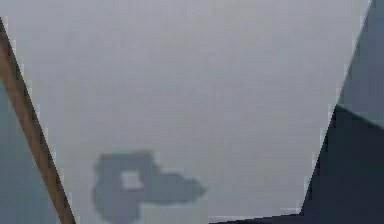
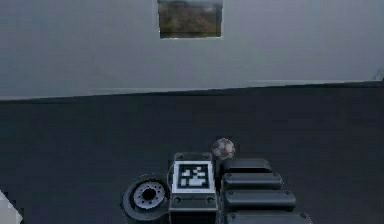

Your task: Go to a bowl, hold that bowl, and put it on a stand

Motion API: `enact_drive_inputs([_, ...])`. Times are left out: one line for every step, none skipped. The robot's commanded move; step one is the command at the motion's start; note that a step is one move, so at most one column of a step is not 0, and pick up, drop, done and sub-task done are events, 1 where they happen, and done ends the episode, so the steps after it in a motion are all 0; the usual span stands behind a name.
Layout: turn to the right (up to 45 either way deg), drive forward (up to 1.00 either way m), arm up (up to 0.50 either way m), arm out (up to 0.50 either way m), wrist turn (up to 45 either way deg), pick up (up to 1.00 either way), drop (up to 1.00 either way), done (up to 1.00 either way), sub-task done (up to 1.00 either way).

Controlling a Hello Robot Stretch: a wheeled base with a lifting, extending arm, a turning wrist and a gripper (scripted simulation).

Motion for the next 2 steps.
enact_drive_inputs([-42.0,0.00,0.00,0.00,0.0,0.00,0.00,0.00,0.00])
enact_drive_inputs([0.0,0.75,0.00,0.00,0.0,0.00,0.00,0.00,0.00])
